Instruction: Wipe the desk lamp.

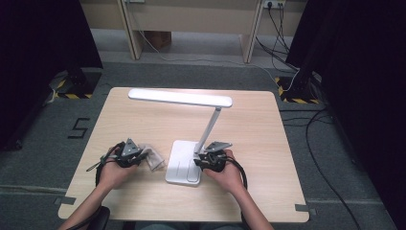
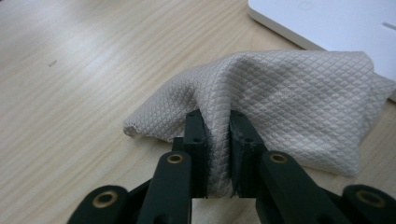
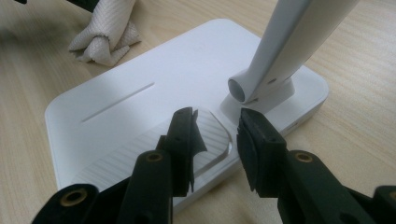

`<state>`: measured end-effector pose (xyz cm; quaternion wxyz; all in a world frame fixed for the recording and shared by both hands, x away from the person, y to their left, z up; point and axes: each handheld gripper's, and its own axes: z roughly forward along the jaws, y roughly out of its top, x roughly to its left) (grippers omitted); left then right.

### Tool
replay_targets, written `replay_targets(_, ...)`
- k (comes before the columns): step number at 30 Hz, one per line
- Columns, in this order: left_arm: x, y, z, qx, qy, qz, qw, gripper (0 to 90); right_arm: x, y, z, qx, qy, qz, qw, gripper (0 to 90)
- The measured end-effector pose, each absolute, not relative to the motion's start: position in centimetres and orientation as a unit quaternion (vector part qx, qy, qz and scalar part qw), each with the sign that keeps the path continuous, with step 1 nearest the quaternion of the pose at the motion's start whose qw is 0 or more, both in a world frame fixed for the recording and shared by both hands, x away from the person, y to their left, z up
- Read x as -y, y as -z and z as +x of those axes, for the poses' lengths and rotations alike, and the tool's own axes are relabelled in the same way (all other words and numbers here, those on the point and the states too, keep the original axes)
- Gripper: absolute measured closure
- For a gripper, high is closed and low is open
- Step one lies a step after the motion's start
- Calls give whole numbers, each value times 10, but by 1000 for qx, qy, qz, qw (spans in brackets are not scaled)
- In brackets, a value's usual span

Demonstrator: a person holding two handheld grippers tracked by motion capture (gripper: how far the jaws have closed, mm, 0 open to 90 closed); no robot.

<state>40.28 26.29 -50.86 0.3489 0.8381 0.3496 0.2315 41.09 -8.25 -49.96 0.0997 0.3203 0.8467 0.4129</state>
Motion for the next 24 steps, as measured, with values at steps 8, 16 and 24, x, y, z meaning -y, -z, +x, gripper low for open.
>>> replay_targets(8,-267,510,403,-360,-219,829,368,558,82,500,411,-846,-412,322,103,636)
replay_targets(16,-269,502,395,-357,-213,825,382,450,80,499,411,-849,-409,319,100,538)
replay_targets(24,-274,492,386,-356,-222,820,388,425,85,497,409,-850,-402,323,105,495)
